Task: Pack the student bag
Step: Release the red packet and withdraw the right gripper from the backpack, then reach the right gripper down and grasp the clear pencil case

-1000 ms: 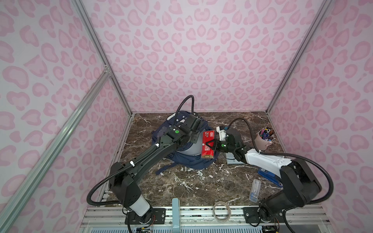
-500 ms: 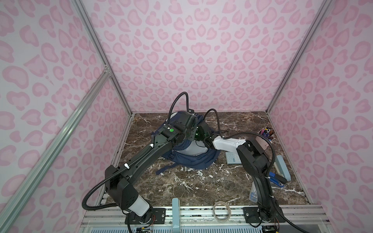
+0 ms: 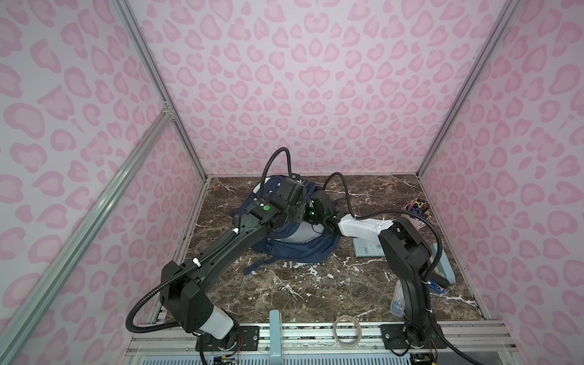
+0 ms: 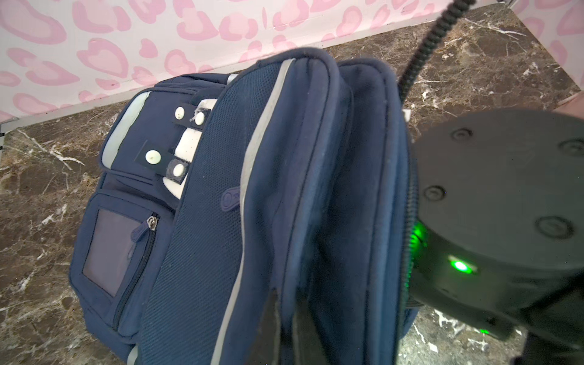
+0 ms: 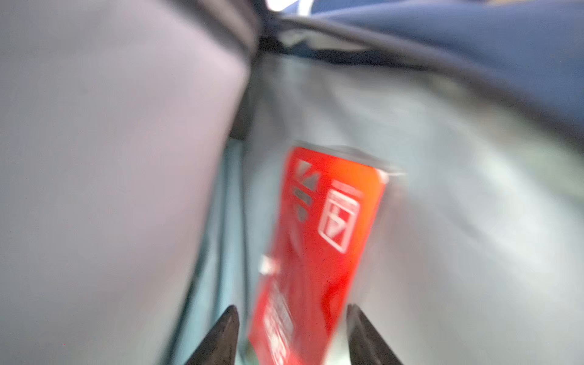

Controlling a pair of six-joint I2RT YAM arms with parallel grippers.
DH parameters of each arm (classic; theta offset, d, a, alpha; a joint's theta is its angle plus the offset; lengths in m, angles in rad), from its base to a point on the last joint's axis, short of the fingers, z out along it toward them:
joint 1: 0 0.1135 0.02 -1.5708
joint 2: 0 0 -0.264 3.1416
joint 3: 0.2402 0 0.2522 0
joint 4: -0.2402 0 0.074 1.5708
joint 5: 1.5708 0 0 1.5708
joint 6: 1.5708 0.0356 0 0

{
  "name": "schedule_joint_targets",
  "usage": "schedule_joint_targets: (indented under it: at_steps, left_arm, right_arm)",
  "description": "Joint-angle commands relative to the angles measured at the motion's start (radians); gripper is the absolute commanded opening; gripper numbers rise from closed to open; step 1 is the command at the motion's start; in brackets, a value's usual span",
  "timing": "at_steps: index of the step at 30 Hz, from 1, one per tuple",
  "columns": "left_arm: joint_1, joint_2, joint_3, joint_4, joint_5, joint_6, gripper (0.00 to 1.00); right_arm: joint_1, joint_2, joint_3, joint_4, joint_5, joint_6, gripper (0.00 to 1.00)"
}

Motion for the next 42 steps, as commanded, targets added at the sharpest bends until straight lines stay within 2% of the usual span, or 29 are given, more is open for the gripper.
schedule_joint_targets:
  at_steps: [1, 4, 6, 10, 11, 12, 13, 15, 18, 19, 20, 21, 24, 28, 30, 32, 37, 40, 42]
  left_arm:
    - [0.001, -0.007, -0.006, 0.065, 0.010, -0.020, 0.03]
    - [0.002, -0.005, -0.027, 0.076, 0.028, -0.034, 0.03]
    - [-0.001, 0.003, -0.046, 0.086, 0.084, -0.038, 0.03]
    - [-0.009, -0.002, -0.109, 0.134, 0.102, -0.077, 0.14]
    - [-0.008, -0.008, -0.142, 0.147, 0.106, -0.087, 0.18]
    - [-0.009, -0.011, -0.157, 0.157, 0.110, -0.095, 0.22]
    - [-0.010, -0.014, -0.169, 0.168, 0.118, -0.104, 0.31]
    - [-0.015, -0.025, -0.192, 0.196, 0.137, -0.113, 0.41]
    - [-0.025, -0.043, -0.208, 0.205, 0.128, -0.128, 0.66]
    - [-0.028, -0.052, -0.215, 0.207, 0.120, -0.131, 0.74]
    - [-0.033, -0.062, -0.221, 0.207, 0.110, -0.133, 0.81]
    - [-0.037, -0.070, -0.226, 0.204, 0.099, -0.133, 0.84]
    - [-0.066, -0.101, -0.244, 0.179, 0.066, -0.139, 0.86]
    - [-0.126, -0.153, -0.295, 0.179, 0.131, -0.155, 0.85]
    - [-0.164, -0.179, -0.335, 0.209, 0.185, -0.166, 0.84]
    - [-0.214, -0.205, -0.377, 0.241, 0.183, -0.191, 0.85]
    - [-0.316, -0.201, -0.412, 0.278, 0.180, -0.215, 0.85]
    - [-0.340, -0.184, -0.415, 0.296, 0.175, -0.219, 0.85]
    - [-0.341, -0.174, -0.420, 0.308, 0.186, -0.218, 0.85]
  right_arm:
    - [-0.003, -0.057, -0.085, -0.023, -0.010, -0.033, 0.57]
    - [-0.007, -0.145, -0.167, -0.050, -0.014, -0.062, 0.57]
    - [-0.006, -0.213, -0.223, -0.085, -0.003, -0.089, 0.57]
    - [0.001, -0.364, -0.305, -0.279, 0.095, -0.179, 0.58]
    - [0.002, -0.402, -0.314, -0.357, 0.148, -0.204, 0.59]
    - [0.011, -0.427, -0.310, -0.432, 0.216, -0.232, 0.68]
    - [0.018, -0.452, -0.299, -0.520, 0.287, -0.270, 0.70]
    - [0.015, -0.493, -0.295, -0.627, 0.349, -0.308, 0.71]
    - [0.013, -0.590, -0.346, -0.693, 0.447, -0.319, 0.71]
    - [0.013, -0.628, -0.362, -0.718, 0.492, -0.312, 0.75]
    - [0.013, -0.665, -0.376, -0.744, 0.540, -0.303, 0.94]
    - [0.013, -0.694, -0.386, -0.766, 0.575, -0.291, 0.98]
    - [0.004, -0.774, -0.430, -0.824, 0.595, -0.296, 0.99]
    - [-0.075, -0.855, -0.480, -0.976, 0.389, -0.281, 0.99]
    - [-0.080, -0.919, -0.549, -0.995, 0.345, -0.246, 0.99]
    - [-0.081, -0.992, -0.642, -0.995, 0.307, -0.199, 0.99]
    - [-0.128, -1.113, -0.797, -1.049, 0.271, -0.057, 0.99]
    - [-0.161, -1.202, -0.807, -1.118, 0.318, -0.029, 0.99]
    - [-0.215, -1.240, -0.817, -1.132, 0.289, -0.034, 0.99]
